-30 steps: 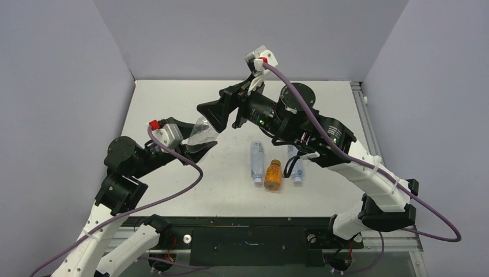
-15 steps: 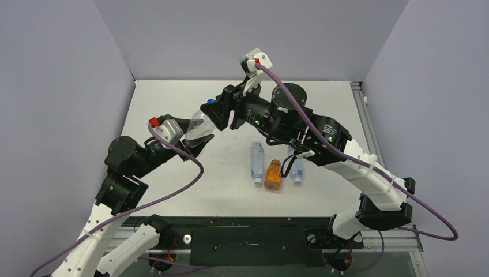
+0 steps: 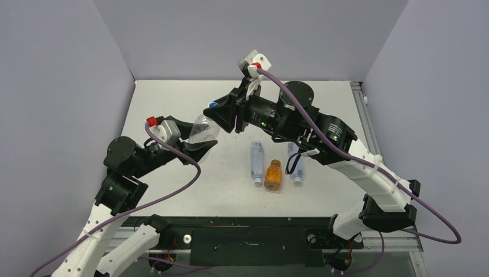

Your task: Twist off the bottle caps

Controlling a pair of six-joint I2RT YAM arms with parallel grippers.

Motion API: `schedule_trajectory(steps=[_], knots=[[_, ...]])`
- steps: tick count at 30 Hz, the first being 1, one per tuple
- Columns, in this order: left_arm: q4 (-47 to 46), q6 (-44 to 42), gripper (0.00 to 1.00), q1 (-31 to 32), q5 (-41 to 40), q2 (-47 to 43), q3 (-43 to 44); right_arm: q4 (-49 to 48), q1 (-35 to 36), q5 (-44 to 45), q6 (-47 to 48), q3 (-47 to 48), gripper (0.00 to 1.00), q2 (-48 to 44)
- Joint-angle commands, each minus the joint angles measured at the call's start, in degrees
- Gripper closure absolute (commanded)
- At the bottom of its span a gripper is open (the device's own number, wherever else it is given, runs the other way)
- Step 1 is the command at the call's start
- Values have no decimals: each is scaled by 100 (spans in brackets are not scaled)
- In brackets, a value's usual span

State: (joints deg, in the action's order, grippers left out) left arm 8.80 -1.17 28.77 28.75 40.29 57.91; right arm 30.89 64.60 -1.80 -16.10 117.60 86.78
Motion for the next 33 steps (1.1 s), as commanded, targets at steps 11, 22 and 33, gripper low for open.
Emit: schedule_trajectory(steps=[11, 22, 33], knots=[[-539, 2012, 100, 10, 2591, 323, 593, -1677, -754, -3807, 194, -1224, 100, -1312], [-354, -100, 100, 14, 147, 60, 141, -296, -313, 486, 101, -151, 19, -651], [-235, -667, 100, 17, -538, 2, 28, 132, -73, 424, -285, 613, 30, 242]])
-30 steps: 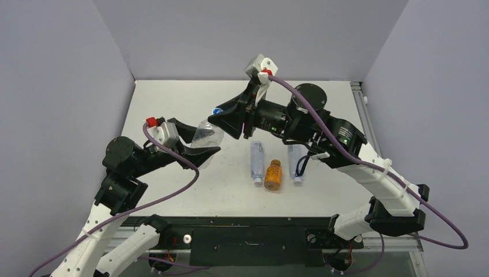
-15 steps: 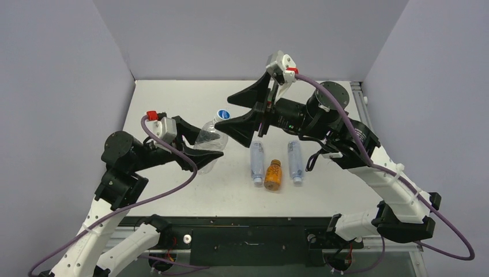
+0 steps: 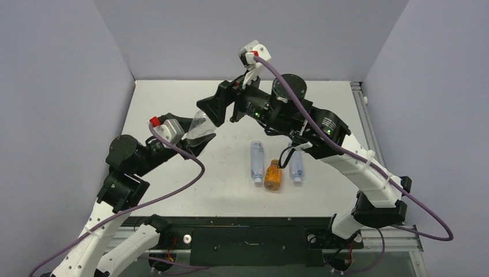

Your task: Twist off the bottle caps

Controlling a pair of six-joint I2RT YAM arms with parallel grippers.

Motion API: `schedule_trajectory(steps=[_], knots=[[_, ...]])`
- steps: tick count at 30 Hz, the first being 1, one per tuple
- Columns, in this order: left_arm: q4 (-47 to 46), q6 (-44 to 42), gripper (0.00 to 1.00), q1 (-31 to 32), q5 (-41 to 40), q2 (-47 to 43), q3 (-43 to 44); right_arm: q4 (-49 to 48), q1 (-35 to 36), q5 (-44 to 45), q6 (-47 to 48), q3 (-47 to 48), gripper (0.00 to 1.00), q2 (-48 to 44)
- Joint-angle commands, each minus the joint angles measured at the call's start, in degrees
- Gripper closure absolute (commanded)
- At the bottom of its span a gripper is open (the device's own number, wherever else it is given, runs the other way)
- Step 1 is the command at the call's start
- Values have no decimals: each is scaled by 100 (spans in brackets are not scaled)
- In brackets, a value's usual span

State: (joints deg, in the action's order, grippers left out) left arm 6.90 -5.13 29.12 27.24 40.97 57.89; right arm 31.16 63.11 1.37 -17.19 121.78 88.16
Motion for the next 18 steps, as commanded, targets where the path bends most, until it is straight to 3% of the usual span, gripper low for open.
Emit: schedule_trajectory(steps=[1, 4, 7, 9, 12, 18], knots=[[-32, -279, 100, -15, -395, -73, 26, 98, 78, 91, -200, 206, 33, 125], [-29, -283, 100, -14, -420, -108, 5, 100, 77, 81, -232, 206, 50, 147], [-7, -268, 100, -13, -412, -127, -4, 81, 68, 45, -261, 171, 78, 131], [16, -251, 100, -17, -406, -139, -14, 15, 67, 18, -256, 119, 91, 83], [52, -148, 100, -20, -325, -125, -19, -80, 70, -162, -131, 19, 100, -78], [6, 484, 100, -21, 452, -109, 16, -820, -49, -1500, 406, -625, 100, -758]])
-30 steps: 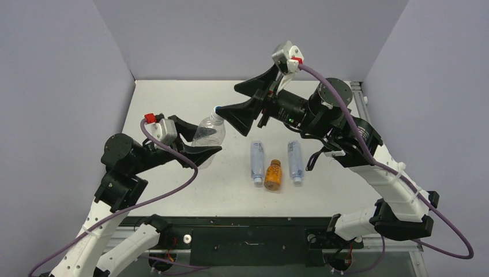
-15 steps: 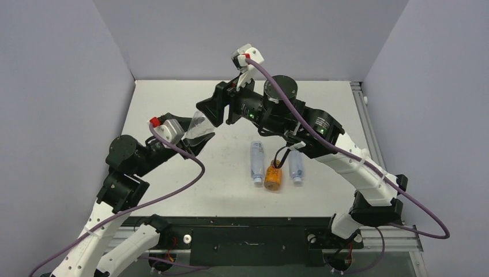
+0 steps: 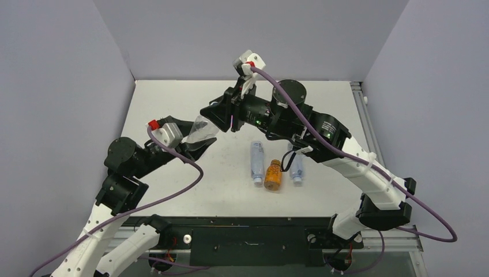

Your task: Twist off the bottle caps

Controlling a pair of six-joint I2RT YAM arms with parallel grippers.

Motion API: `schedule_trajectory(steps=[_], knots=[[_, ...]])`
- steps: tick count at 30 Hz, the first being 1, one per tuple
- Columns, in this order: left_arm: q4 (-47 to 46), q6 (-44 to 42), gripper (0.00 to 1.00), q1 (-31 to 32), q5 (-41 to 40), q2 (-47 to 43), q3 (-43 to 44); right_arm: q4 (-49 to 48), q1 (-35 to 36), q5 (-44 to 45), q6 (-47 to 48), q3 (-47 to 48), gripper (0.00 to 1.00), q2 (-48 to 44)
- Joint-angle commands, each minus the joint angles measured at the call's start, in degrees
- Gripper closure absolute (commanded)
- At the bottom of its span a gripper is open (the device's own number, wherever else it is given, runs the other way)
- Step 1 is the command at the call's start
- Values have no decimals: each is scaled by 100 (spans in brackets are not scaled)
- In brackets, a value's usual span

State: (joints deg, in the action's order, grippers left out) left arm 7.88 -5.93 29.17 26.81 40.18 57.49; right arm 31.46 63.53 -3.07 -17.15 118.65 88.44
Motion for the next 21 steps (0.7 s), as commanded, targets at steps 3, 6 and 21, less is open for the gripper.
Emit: schedule_trajectory(steps=[3, 6, 21], knots=[[-155, 1149, 100, -25, 1353, 38, 155, -1452, -219, -1880, 569, -819, 100, -1130], [-134, 1619, 100, -29, 2247, 164, 290, -1718, -539, -2952, 504, -893, 100, -1312], [101, 1595, 100, -34, 2554, 289, 322, -2139, -1456, -4021, -85, -1410, 100, -1709]])
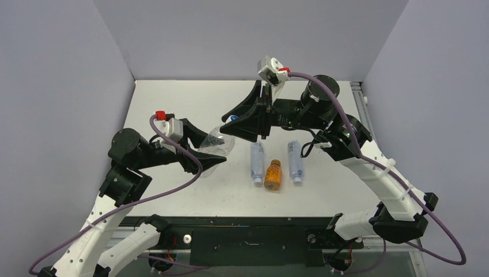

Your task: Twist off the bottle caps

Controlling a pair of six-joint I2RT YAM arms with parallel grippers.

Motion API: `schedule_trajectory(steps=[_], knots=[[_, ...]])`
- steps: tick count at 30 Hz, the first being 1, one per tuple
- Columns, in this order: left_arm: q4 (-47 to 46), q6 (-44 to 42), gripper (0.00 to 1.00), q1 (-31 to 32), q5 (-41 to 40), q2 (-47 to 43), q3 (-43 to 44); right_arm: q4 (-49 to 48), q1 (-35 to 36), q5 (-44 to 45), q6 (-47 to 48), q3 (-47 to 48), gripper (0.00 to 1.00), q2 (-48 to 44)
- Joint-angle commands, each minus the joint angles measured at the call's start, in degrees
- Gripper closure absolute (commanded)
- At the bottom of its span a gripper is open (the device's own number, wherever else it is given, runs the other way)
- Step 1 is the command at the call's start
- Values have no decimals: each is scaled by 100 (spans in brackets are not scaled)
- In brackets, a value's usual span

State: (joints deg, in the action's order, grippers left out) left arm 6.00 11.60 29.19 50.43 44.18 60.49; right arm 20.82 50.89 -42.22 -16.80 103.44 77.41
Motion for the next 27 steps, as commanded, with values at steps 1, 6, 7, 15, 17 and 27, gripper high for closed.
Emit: schedule_trajectory(steps=[1, 6, 7, 15, 17, 27], knots=[[270, -171, 100, -36, 145, -116, 11, -1122, -189, -65, -185, 48, 100, -598], [198, -358, 100, -36, -324, -175, -61, -1210, 22, 214, -422, 69, 100, -290], [221, -398, 100, -36, -355, -174, -69, -1196, 90, 262, -399, 136, 100, -232], [414, -1185, 100, -36, -773, -472, -219, -305, -521, 2037, -195, 769, 100, -161], [419, -1361, 100, -36, -961, -592, -264, -464, -973, 2267, -571, 69, 100, -335], [416, -1297, 100, -43, -2230, -993, -330, -1084, -252, 3572, -631, -2690, 100, 318]])
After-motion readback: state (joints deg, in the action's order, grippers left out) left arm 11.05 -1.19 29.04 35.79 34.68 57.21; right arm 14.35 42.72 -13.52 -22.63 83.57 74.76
